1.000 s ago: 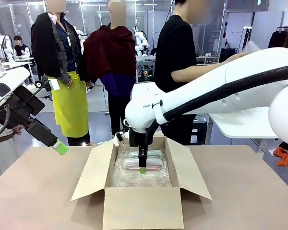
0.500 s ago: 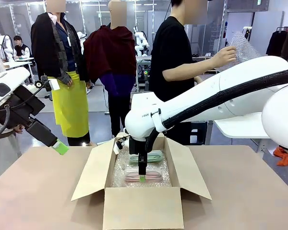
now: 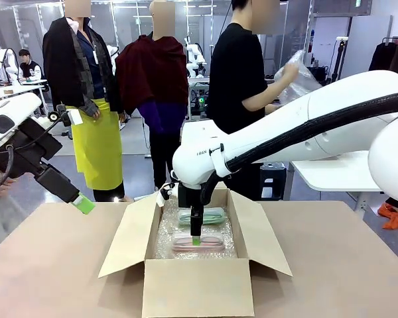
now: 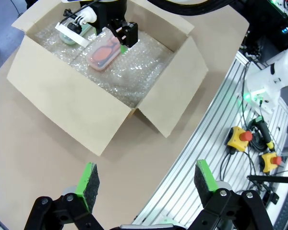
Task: Pack the glasses set securely to prepare it for shipping.
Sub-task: Put the Glasses case from the right side of the table into the Package Box, then position the Package Box on the left side of the table.
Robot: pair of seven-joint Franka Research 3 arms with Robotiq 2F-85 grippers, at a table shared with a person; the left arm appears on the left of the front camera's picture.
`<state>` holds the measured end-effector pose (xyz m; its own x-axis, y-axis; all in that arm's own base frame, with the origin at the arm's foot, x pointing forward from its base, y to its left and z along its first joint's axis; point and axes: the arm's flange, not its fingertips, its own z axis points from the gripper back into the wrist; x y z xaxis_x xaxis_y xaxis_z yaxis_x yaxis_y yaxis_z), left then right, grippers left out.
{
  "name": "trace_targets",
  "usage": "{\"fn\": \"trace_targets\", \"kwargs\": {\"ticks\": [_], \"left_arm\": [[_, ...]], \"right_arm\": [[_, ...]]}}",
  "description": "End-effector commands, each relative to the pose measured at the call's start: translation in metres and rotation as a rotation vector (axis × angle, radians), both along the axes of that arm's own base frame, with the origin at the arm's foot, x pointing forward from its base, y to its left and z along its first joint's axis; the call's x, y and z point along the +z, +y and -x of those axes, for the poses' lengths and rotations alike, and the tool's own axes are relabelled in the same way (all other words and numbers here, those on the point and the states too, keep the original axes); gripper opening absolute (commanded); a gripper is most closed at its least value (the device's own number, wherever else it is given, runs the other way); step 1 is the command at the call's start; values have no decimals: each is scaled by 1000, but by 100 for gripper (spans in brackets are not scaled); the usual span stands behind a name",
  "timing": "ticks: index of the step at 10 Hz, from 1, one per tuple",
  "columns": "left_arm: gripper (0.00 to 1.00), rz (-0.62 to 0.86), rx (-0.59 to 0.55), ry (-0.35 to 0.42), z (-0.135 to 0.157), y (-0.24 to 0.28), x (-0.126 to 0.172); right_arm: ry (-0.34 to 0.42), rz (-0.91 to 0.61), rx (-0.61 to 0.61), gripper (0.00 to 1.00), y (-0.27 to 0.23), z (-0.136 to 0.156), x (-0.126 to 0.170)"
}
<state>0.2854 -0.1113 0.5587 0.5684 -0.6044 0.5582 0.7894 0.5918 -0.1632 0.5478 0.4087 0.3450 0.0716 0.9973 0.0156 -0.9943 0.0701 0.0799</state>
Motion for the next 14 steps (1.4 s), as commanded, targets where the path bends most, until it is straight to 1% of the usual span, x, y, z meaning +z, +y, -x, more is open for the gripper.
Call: {"fn": "trace_targets", "kwargs": {"ticks": [1, 9, 10, 11, 12, 14], "left_arm": [[100, -1, -2, 2, 1, 1, 0], [100, -1, -2, 2, 1, 1, 0], [100, 0, 0, 0, 0, 0, 0], [100, 8, 37, 151, -23, 2, 3], [100, 103, 116, 227, -49, 11, 2], [100, 289, 206, 483, -86, 40, -14]], "right_arm": [[-1, -2, 21, 100, 1, 2, -3], [-1, -2, 21, 100, 1, 2, -3], [6, 0, 3, 100, 1, 0, -4], [-56, 21, 18, 100, -8, 12, 19], [-79, 33, 8, 100, -17, 24, 34], [-97, -46, -28, 100, -48, 44, 69]]}}
